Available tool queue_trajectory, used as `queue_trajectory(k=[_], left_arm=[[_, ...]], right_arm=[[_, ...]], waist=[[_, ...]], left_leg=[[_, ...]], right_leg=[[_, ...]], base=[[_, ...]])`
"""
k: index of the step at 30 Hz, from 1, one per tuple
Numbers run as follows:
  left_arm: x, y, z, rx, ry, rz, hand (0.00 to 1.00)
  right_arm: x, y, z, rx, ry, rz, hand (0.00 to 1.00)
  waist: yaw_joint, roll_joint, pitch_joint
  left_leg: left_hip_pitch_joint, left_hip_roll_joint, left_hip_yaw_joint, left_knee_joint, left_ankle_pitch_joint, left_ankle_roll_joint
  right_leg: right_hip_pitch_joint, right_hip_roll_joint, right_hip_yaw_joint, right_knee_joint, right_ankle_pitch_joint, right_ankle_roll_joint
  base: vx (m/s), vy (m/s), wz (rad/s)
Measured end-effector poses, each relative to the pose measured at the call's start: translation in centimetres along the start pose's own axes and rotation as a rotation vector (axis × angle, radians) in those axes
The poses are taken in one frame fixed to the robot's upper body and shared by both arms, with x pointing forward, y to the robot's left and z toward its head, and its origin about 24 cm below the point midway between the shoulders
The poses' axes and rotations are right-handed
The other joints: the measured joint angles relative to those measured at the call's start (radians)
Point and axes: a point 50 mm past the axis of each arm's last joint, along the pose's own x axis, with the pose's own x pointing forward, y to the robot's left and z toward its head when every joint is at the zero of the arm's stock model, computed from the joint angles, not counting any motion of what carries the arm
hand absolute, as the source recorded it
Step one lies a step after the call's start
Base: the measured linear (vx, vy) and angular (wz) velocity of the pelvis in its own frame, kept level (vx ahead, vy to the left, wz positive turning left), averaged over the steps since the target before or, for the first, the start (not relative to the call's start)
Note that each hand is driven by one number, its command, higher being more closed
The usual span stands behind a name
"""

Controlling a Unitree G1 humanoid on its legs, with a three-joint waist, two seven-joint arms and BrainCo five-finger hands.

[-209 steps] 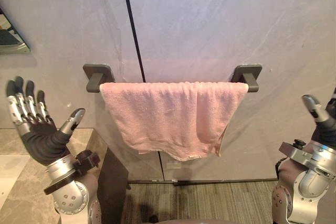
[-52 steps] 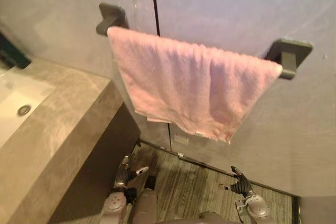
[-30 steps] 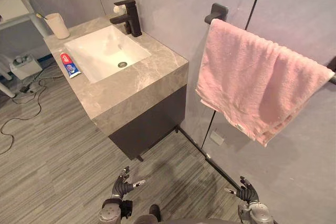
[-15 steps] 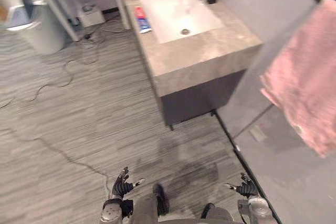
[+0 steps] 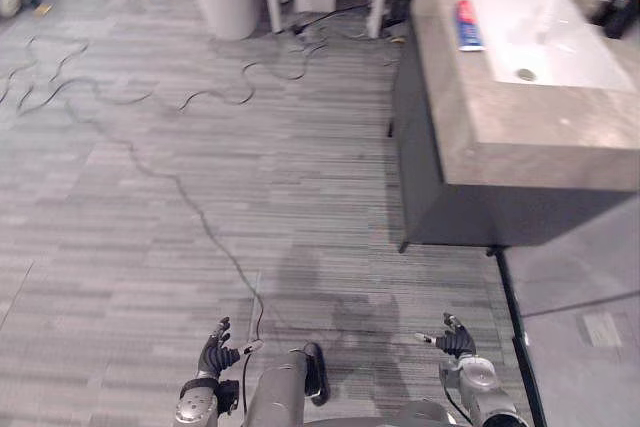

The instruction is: Organize washtable

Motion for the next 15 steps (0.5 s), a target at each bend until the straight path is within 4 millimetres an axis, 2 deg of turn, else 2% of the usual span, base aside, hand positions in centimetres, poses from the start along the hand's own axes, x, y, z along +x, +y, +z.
queue_trajectory(k=[1,2,3,4,5,6,7,8,10,11,12,13,14,15], left_arm=[[-0.1,0.1,-0.2,-0.004,0.011,0.006,0.00],[-0.2,0.1,-0.3,-0.004,0.016,0.005,0.00],[-0.2,-0.1,-0.4,-0.005,0.023,0.000,0.00],[-0.1,-0.5,-0.3,-0.010,0.021,-0.010,0.00],[0.0,-0.8,-0.2,-0.012,0.018,-0.019,0.00],[0.1,-1.5,0.0,-0.014,0.011,-0.041,0.00],[0.1,-1.7,0.0,-0.016,0.011,-0.047,0.00],[0.2,-2.1,0.3,-0.011,0.003,-0.059,0.00],[0.2,-2.1,0.2,-0.011,0.006,-0.060,0.00],[0.3,-2.1,0.2,-0.018,0.007,-0.055,0.00],[0.4,-2.2,0.4,-0.036,0.003,-0.048,0.00],[0.4,-2.6,0.3,-0.066,0.010,-0.045,0.00],[0.3,-2.9,0.4,-0.077,0.004,-0.049,0.00],[0.2,-3.0,0.5,-0.081,-0.001,-0.052,0.00]], right_arm=[[-0.1,0.2,-0.1,0.002,0.002,0.008,0.00],[0.0,0.3,0.0,-0.002,-0.005,0.014,0.00],[0.0,0.4,0.1,0.001,-0.011,0.017,0.00],[-0.1,0.2,-0.2,0.006,-0.004,0.014,0.00],[-0.3,0.1,-0.6,0.005,0.005,0.011,0.00],[-0.6,-0.2,-1.4,0.007,0.029,0.003,0.00],[-0.9,-0.3,-2.1,0.008,0.045,0.000,0.00],[-1.4,-0.5,-3.3,0.016,0.079,-0.005,0.00],[-1.7,-0.8,-3.9,0.036,0.092,-0.020,0.00],[-1.8,-0.7,-3.9,0.040,0.093,-0.021,0.00],[-1.7,-0.6,-3.5,0.048,0.075,-0.019,0.00],[-1.8,-0.8,-3.2,0.059,0.054,-0.033,0.00],[-1.8,-1.4,-2.6,0.061,0.024,-0.048,0.00],[-1.7,-1.2,-1.9,0.071,-0.005,-0.048,0.00]], waist=[[0.001,0.001,0.002],[-0.001,0.003,0.003],[-0.011,0.017,0.013],[-0.015,0.019,0.015],[-0.015,0.023,0.015],[-0.019,0.038,0.020],[-0.026,0.035,0.017],[-0.048,0.030,0.007],[-0.066,0.032,-0.004],[-0.065,0.041,-0.014],[-0.068,0.040,-0.017],[-0.085,0.093,-0.017],[-0.076,0.105,-0.018],[-0.056,0.096,-0.016]], left_leg=[[0.021,-0.012,-0.020,-0.017,-0.003,0.006],[0.036,-0.015,-0.030,-0.030,-0.004,0.007],[0.075,-0.021,-0.056,-0.059,-0.005,0.008],[0.122,-0.025,-0.079,-0.096,-0.002,0.003],[0.147,-0.028,-0.089,-0.117,-0.001,0.000],[0.192,-0.043,-0.133,-0.161,0.002,-0.004],[0.215,-0.054,-0.157,-0.185,0.004,-0.006],[0.263,-0.071,-0.200,-0.222,0.005,-0.009],[0.333,-0.082,-0.244,-0.260,-0.001,-0.020],[0.346,-0.072,-0.235,-0.231,-0.012,-0.038],[0.321,-0.063,-0.213,-0.135,-0.026,-0.065],[0.271,-0.034,-0.178,0.040,-0.036,-0.102],[0.215,-0.011,-0.140,0.198,0.029,-0.160],[0.152,0.018,-0.101,0.344,0.080,-0.172]], right_leg=[[-0.063,0.045,-0.004,0.062,-0.016,0.029],[-0.095,0.070,-0.009,0.082,-0.018,0.032],[-0.147,0.129,-0.021,0.097,-0.016,0.034],[-0.200,0.185,-0.024,0.088,-0.001,0.051],[-0.229,0.209,-0.029,0.077,0.011,0.052],[-0.264,0.238,-0.033,0.033,0.057,0.037],[-0.270,0.245,-0.031,0.012,0.084,0.033],[-0.279,0.256,-0.018,-0.010,0.138,0.010],[-0.286,0.274,-0.021,-0.003,0.176,-0.033],[-0.283,0.313,-0.036,-0.030,0.205,-0.077],[-0.264,0.352,-0.039,-0.075,0.257,-0.112],[-0.203,0.378,-0.047,-0.118,0.273,-0.103],[-0.151,0.391,-0.016,-0.157,0.272,-0.103],[-0.098,0.393,0.044,-0.195,0.272,-0.102]], base=[[0.26,0.135,0.57],[0.19,0.125,0.45],[0.27,0.140,0.49],[0.24,0.105,0.53],[0.28,0.111,0.69],[0.25,0.087,0.74],[0.38,0.098,1.20],[0.49,0.063,1.19],[0.64,0.048,0.78],[0.64,0.040,0.22],[0.77,0.070,0.34],[0.66,0.185,0.19],[0.67,0.209,-0.22],[0.67,0.225,-0.74]])
